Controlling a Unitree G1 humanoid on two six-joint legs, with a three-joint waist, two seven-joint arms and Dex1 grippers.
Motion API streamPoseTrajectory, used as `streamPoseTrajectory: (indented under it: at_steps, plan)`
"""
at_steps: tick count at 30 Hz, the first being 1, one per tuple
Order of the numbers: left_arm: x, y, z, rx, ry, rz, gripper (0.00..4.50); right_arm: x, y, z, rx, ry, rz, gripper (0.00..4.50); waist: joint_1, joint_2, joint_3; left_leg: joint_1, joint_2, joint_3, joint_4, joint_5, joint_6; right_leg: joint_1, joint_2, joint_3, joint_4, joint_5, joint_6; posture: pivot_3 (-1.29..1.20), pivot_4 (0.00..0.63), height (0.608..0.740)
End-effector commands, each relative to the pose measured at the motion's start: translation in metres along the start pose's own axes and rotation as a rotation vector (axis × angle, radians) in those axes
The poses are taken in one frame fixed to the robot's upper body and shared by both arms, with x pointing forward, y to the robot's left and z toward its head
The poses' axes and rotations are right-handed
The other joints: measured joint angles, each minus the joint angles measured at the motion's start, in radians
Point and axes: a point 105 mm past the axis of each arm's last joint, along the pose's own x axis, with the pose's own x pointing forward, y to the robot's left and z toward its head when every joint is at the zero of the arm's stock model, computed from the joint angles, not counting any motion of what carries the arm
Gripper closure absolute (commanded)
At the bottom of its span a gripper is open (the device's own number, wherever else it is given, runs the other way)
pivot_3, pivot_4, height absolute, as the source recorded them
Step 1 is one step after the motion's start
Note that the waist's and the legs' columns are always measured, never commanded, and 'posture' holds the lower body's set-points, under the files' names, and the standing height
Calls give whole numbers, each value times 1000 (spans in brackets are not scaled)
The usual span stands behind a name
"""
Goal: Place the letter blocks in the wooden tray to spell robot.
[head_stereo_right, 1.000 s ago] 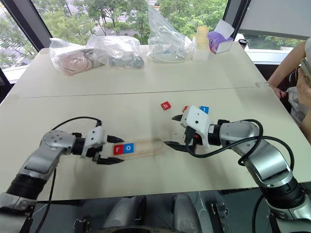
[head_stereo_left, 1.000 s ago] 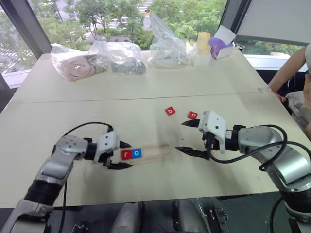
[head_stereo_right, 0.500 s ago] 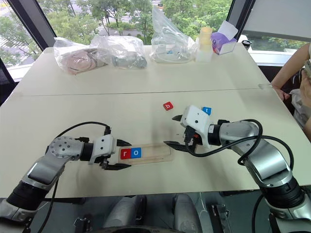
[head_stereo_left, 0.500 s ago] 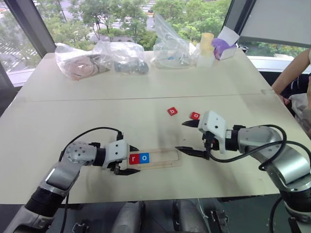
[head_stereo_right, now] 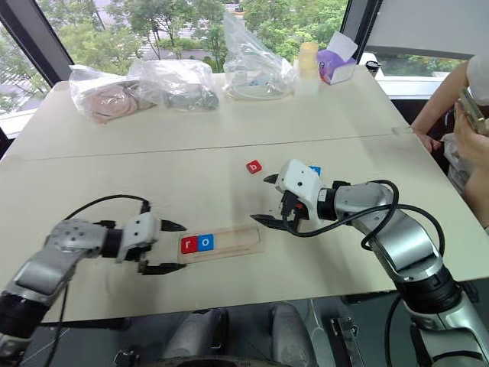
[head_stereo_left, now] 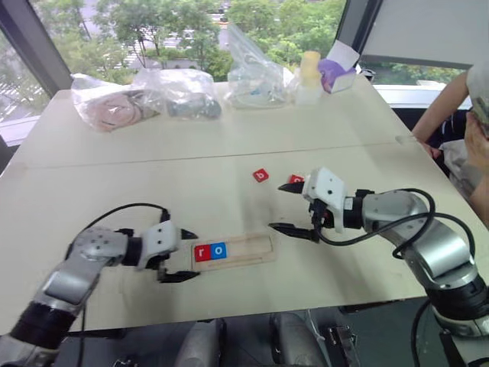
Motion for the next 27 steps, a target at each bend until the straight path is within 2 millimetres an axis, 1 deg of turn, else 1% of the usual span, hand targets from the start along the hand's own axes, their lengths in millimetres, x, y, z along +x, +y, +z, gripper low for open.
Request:
streamPoseTrajectory:
  at_steps: [1, 3, 5, 6, 9, 11, 13, 15, 18, 21, 23, 27]
  plan:
    - [-26, -2, -26, -106, 87, 27, 22, 10, -9, 11, -42, -42, -32, 0, -2, 0, 0, 0, 0, 0, -1, 0, 0, -1, 0, 0, 1, 0, -1, 0, 150, 740]
    - [-35, -5, -25, -103, 84, 30, 22, 19, -20, 10, -33, -38, -78, 0, -11, 0, 1, 1, 0, 0, -3, 0, 0, -1, 1, 0, 1, 0, -1, 0, 150, 740]
    - [-39, -3, -14, -102, 18, 48, 22, 28, -35, 4, -31, 3, -154, 0, -14, 1, 1, 2, 0, 0, -4, 0, 0, -1, 0, 0, 1, -1, -1, 0, 150, 740]
    - [-40, -1, -5, -110, -34, 64, 22, 33, -41, 1, -15, 16, -186, 0, -13, 0, 1, 2, 0, 0, -4, 0, -1, -1, 0, 1, 1, -1, -1, 0, 150, 740]
    - [-47, 8, 22, -125, -180, 121, 22, 46, -50, 2, 41, 17, -223, 0, -8, -1, 2, 0, 0, 0, -4, 1, -1, -3, 0, 0, 1, 0, -1, 0, 150, 740]
    - [-55, 19, 39, -148, -266, 191, 22, 56, -57, 1, 82, 34, -268, 0, -4, -1, 2, -2, -1, 0, -3, 1, -2, -5, 0, 0, 1, 0, 0, 0, 150, 740]
    - [-61, 27, 52, -164, -331, 252, 22, 64, -63, 0, 111, 54, -306, 0, -3, -1, 2, -4, -2, -1, -3, 2, -3, -6, 0, 0, 2, 2, 3, 0, 150, 740]
    - [-64, 30, 63, -172, -380, 280, 22, 70, -70, -4, 161, 88, -357, 0, -2, -1, 2, -4, -2, -1, -3, 2, -4, -6, 0, 0, 2, 2, 3, 0, 150, 740]
    - [-65, 29, 74, -183, -423, 294, 22, 78, -75, -10, 204, 124, -398, 0, -3, -1, 2, -4, -3, 0, -4, 2, -4, -7, 0, 0, 2, 2, 3, 0, 150, 740]
    - [-65, 25, 88, -191, -462, 289, 22, 87, -80, -22, 246, 191, -456, 0, -6, -1, 2, -4, -3, 0, -5, 2, -4, -7, 0, 0, 2, 2, 3, 0, 150, 740]
    - [-64, 23, 93, -189, -467, 288, 22, 91, -83, -27, 262, 212, -484, 0, -8, -1, 2, -4, -3, -1, -5, 3, -4, -7, 0, 0, 2, 2, 3, 0, 150, 740]
    - [-63, 21, 99, -194, -484, 291, 22, 99, -83, -31, 305, 214, -508, 0, -12, -1, 2, -3, -3, -1, -6, 3, -5, -7, 0, 0, 2, 2, 3, 0, 150, 740]
